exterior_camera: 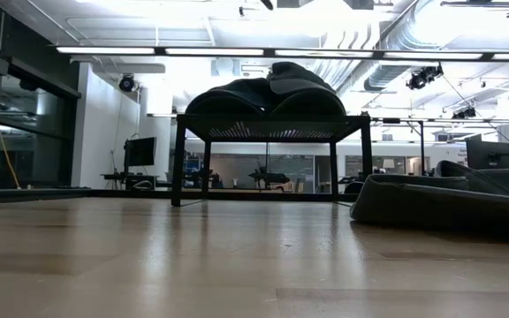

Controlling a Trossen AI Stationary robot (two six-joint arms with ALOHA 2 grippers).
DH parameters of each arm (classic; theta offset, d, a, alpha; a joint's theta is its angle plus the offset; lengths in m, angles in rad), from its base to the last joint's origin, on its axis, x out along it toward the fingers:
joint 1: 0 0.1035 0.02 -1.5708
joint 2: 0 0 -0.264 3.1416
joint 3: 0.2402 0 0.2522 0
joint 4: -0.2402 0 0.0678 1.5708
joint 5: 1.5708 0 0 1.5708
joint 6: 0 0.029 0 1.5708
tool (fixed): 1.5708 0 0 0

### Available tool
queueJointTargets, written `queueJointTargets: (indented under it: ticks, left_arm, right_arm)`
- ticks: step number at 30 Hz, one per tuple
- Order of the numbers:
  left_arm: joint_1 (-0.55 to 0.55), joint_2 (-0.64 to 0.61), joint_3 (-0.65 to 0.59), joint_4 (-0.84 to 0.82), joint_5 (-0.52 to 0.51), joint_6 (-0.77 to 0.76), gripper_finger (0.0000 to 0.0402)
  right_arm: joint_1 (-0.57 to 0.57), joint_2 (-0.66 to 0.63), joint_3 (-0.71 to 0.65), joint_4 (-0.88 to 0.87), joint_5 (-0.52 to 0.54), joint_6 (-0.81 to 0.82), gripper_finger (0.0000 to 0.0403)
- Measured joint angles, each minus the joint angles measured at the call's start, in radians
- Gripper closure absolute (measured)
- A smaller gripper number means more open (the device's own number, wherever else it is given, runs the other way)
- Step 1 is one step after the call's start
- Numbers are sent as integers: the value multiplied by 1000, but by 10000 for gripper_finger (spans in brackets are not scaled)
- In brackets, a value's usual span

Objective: Pick & Place hat
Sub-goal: Stack the blue cap on the blue cap on the shelf

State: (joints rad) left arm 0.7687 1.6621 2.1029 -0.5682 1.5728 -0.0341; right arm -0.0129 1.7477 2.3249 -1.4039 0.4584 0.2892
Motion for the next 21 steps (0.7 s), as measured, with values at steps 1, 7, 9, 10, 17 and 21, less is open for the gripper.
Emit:
queueJointTargets:
  ticks: [1,7,9,10,17,21]
  left_arm:
    - [-7,-2,0,-1,-1,-1,401]
    - [-53,-46,0,-1,-4,-6,401]
    - [-72,-69,0,1,-8,-6,401]
    - [-82,-81,0,1,-7,-6,401]
    - [-145,-177,0,0,-56,-23,401]
    - [-181,-227,0,-2,-114,-24,401]
  right_arm:
    - [-1,0,0,25,-14,-28,222]
    - [-14,0,0,109,-34,-98,222]
    - [-22,0,0,118,-68,-106,221]
    - [-28,0,0,123,-97,-109,221]
    - [-66,0,0,297,-457,-185,221]
    - [-85,0,0,396,-609,-201,221]
